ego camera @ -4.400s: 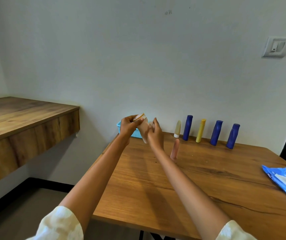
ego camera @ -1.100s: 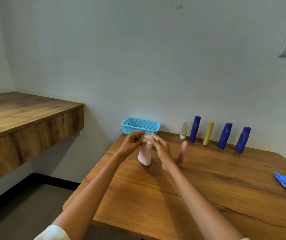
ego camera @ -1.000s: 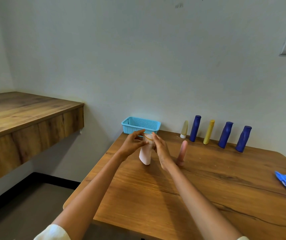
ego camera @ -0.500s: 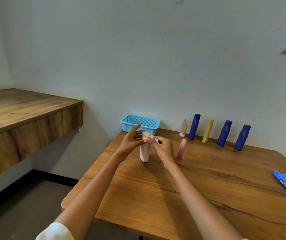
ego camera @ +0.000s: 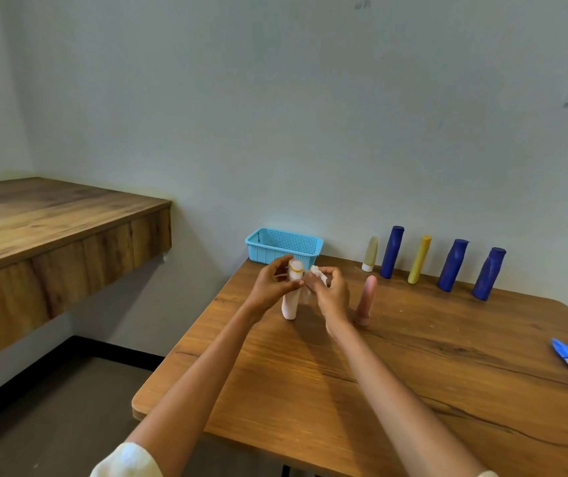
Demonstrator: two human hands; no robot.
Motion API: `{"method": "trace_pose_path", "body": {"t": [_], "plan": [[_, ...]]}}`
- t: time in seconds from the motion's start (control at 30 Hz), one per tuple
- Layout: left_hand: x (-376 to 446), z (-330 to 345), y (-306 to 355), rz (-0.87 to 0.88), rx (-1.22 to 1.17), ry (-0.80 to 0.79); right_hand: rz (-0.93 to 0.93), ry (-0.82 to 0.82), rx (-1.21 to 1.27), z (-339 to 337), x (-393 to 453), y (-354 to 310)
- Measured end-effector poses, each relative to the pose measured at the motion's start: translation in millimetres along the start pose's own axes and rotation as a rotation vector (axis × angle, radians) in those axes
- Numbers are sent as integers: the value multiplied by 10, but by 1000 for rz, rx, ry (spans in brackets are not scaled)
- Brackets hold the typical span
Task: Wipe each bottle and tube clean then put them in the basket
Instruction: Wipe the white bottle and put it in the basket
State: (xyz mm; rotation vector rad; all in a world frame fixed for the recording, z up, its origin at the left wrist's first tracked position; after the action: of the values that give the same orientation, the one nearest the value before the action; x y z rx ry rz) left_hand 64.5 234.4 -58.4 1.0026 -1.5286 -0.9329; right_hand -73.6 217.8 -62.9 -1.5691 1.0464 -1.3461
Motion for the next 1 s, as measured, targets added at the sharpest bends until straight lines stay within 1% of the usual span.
{"method": "trace_pose_path", "body": {"t": [0.07, 0.1, 0.17, 0.23, 0.3, 0.43, 0.57, 0.67, 0.8, 0.87, 0.93, 1.0], "plan": [[11, -6, 4, -12, -1, -53, 61, 60, 70, -25, 69, -53], [10, -9, 18, -18, 7, -88, 106, 53, 123, -32, 115, -93], [11, -12, 46, -25, 33, -141, 202, -34, 186, -22, 196, -160], [9, -13, 54, -23, 46, -144, 252, -148, 217, 27, 206, -198], [0, -13, 32, -24, 43, -109, 242, -174, 225, 73, 149, -213], [-27, -12, -14, -12, 23, -39, 200, -128, 248, 57, -23, -163], [-54, -2, 20, 9, 5, 7, 190, -70, 161, -33, -62, -158], [-35, 74, 29, -2, -10, 40, 201, 10, 211, -46, -2, -214], [-15, 186, 37, -2, 24, 97, 257, -113, 285, 69, 31, -235], [-12, 188, 36, 3, 48, 111, 254, -117, 307, 66, -7, -226], [-27, 161, 35, 11, 54, 102, 239, -98, 243, 6, -60, -202], [-39, 114, 23, 17, 46, 71, 195, -71, 128, -66, -93, -187]]}}
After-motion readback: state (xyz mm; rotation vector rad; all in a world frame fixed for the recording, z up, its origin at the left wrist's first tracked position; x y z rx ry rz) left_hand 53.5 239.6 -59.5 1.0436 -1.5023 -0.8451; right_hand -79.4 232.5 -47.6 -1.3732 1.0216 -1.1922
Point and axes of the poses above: each hand's wrist, its own x-axis towards the middle knuckle, its own z-axis out of the palm, y = z × x, the point moved 1 cm from there along x, towards the middle knuckle, and after that the axes turned 11 degrees about -y, right-handed, at the moved point
